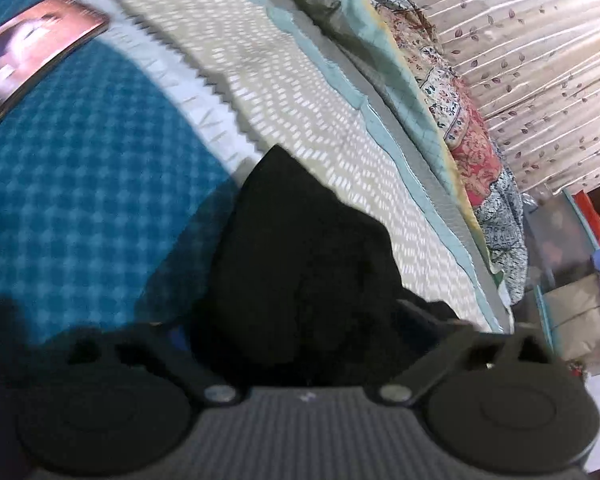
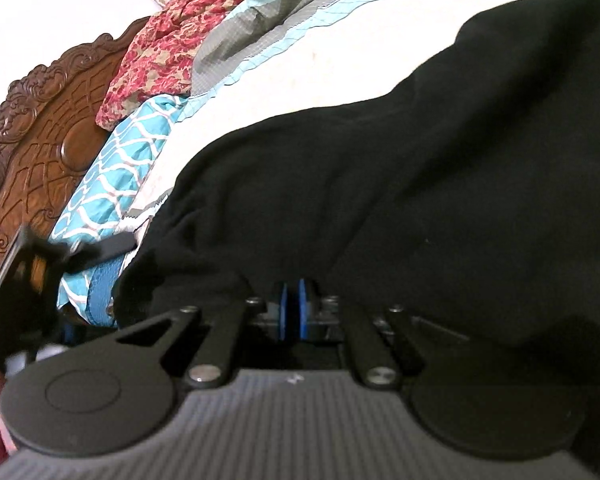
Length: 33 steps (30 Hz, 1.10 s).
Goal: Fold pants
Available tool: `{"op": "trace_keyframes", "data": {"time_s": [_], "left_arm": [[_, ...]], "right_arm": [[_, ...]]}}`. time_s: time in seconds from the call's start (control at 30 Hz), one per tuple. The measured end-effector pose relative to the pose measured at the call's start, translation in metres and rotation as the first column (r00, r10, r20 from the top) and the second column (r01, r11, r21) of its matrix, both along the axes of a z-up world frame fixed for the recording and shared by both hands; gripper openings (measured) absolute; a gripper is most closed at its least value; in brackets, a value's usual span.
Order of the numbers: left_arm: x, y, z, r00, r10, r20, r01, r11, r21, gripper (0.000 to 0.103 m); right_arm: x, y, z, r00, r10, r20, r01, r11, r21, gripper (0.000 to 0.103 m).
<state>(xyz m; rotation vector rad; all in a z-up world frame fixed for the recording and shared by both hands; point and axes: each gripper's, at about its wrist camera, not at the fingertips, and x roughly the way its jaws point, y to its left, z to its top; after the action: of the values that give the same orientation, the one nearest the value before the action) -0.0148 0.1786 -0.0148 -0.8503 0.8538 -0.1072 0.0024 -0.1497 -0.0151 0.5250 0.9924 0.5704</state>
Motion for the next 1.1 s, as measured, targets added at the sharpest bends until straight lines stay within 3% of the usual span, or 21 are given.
{"op": "trace_keyframes", "data": {"time_s": [0.03,0.07,0.13,0.33,0.5,0.8,0.9,0.97,1.0,1.03,1.07,1.1], "left_arm": [[0.006,-0.001,0.000,1.000,-0.006,-0.017,0.006,1.000,0.005,0.036],[0.011,0.000,-0.002,0.999,-0.018,-0.035,0.017,1.000,-0.024,0.027],[0.009,0.000,0.000,1.000,-0.021,-0.016,0.020,0.998,-0.056,0.025],[-0.005,-0.037,0.039,0.979,-0.158,0.131,0.145,0.984,0.102,0.025],[-0.006,-0.077,0.060,0.945,-0.275,0.176,0.228,0.942,0.247,0.025],[-0.001,-0.141,0.067,0.892,-0.417,0.177,0.327,0.863,0.384,0.025],[0.003,-0.171,0.062,0.866,-0.477,0.151,0.367,0.810,0.457,0.033],[0.004,-0.191,0.056,0.848,-0.519,0.104,0.409,0.768,0.493,0.060],[0.002,-0.199,0.056,0.834,-0.544,0.090,0.434,0.749,0.500,0.067],[-0.002,-0.206,0.057,0.813,-0.576,0.082,0.462,0.725,0.510,0.082],[-0.008,-0.210,0.060,0.795,-0.601,0.084,0.479,0.707,0.521,0.089],[-0.014,-0.211,0.063,0.779,-0.621,0.092,0.488,0.691,0.534,0.089]], "right_arm": [[0.000,-0.001,0.000,1.000,0.001,0.001,-0.001,1.000,-0.002,0.008],[-0.001,-0.001,0.000,1.000,0.002,0.001,-0.002,1.000,-0.004,0.008],[-0.001,-0.001,0.001,1.000,0.004,0.001,-0.004,1.000,-0.009,0.008],[0.001,-0.001,0.000,1.000,-0.001,-0.013,0.001,1.000,-0.003,0.008],[-0.005,0.008,0.016,0.999,0.019,0.038,-0.016,0.997,-0.074,0.011],[-0.024,-0.054,0.031,0.977,-0.193,0.095,0.199,0.978,-0.059,0.015],[-0.031,-0.079,0.028,0.960,-0.269,0.079,0.272,0.962,-0.031,0.015],[-0.033,-0.089,0.025,0.951,-0.303,0.070,0.305,0.952,-0.023,0.015],[-0.034,-0.091,0.024,0.948,-0.313,0.066,0.315,0.949,-0.019,0.015],[-0.034,-0.093,0.023,0.946,-0.319,0.065,0.320,0.947,-0.013,0.016],[-0.033,-0.095,0.023,0.944,-0.323,0.068,0.325,0.946,-0.006,0.017],[-0.033,-0.097,0.023,0.942,-0.329,0.071,0.329,0.944,0.005,0.021]]}}
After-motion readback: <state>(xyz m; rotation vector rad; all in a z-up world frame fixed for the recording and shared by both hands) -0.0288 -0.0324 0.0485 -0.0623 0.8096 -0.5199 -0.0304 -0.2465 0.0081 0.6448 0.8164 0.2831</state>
